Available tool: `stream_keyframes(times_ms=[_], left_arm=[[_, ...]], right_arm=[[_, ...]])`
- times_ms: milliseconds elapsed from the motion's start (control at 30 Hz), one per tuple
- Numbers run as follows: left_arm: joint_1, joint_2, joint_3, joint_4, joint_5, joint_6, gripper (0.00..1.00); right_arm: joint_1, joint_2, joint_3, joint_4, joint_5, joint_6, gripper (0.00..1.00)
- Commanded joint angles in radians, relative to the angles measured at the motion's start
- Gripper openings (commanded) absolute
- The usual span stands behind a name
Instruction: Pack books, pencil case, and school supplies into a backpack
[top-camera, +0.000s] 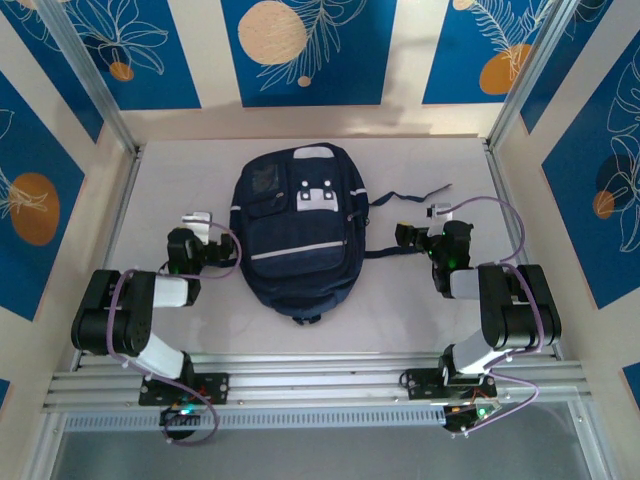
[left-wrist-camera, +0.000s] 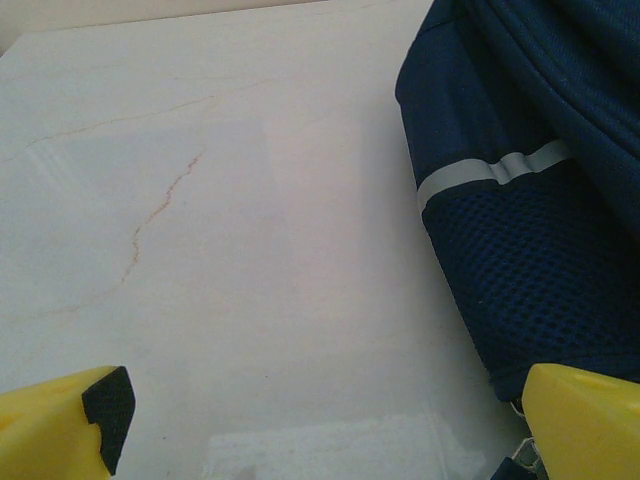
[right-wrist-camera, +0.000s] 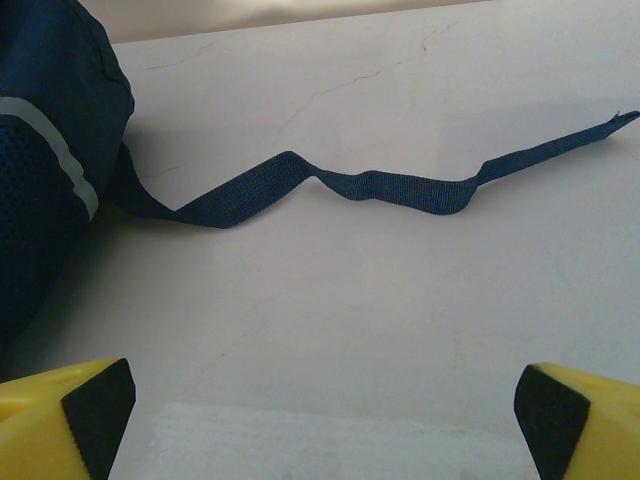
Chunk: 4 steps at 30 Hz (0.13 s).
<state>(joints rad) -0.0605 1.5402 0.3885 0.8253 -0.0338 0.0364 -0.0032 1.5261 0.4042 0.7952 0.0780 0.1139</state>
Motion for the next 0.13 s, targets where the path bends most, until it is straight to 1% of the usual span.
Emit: stream_keyframes(times_ms=[0, 100], left_arm=[[-0.004, 0.001, 0.024, -0.007, 0.012, 0.013, 1.0], [-0.004, -0.003, 0.015, 0.004, 0.012, 0.016, 1.0]], right_arm=[[-0.001, -0.004, 0.014, 0.007, -0.009, -0.016, 0.99], [0.0, -0.004, 0.013, 0.007, -0.009, -0.016, 0.99]])
